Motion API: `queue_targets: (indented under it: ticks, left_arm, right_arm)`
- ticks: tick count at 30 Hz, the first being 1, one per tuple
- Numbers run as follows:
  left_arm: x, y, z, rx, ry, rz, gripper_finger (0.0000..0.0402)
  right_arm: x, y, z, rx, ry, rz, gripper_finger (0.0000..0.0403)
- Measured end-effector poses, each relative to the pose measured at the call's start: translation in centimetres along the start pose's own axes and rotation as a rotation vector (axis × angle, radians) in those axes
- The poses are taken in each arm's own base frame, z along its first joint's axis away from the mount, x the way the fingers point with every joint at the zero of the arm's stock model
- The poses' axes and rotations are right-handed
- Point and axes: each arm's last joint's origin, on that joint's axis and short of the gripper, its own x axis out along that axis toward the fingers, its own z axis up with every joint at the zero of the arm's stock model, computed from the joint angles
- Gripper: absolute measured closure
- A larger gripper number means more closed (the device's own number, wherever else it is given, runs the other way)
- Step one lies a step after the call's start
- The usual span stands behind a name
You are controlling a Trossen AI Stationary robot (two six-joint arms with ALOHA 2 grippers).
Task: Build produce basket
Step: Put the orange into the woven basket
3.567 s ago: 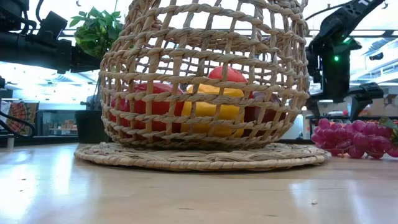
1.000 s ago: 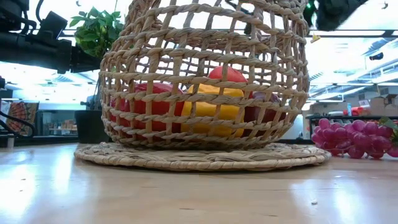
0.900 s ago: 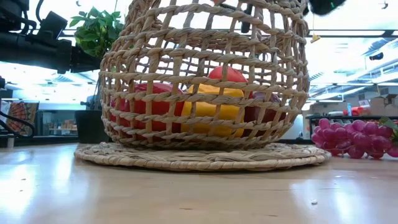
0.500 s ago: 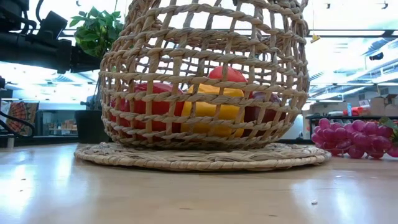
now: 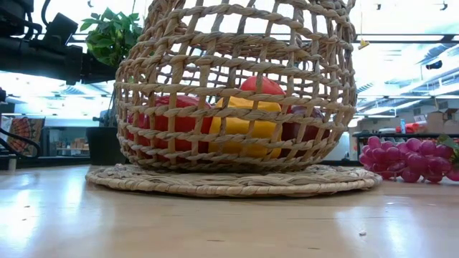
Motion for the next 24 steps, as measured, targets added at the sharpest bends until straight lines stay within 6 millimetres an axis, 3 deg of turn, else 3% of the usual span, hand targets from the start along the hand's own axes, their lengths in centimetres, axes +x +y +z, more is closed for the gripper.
queue_targets:
  ticks: [10,13,18,24]
  left_arm:
    - [0.0,0.0,0.0,0.0,0.0,0.0,0.0014]
    - [0.0,0.0,0.0,-0.001,0.0,0.0,0.0014]
    - [0.0,0.0,0.0,-0.001,0.0,0.0,0.0014]
    - [0.0,0.0,0.0,0.0,0.0,0.0,0.0014]
  right_arm:
    - [0.0,0.0,0.1,0.002,-0.005,-0.003,0.0075]
    - [0.0,-0.2,-0.1,0.07,0.008,-0.05,0.0075]
    - [-0.1,-0.5,-0.8,0.324,0.05,-0.146,0.0075]
    - [0.0,-0.2,-1.2,0.93,0.037,-0.178,0.0075]
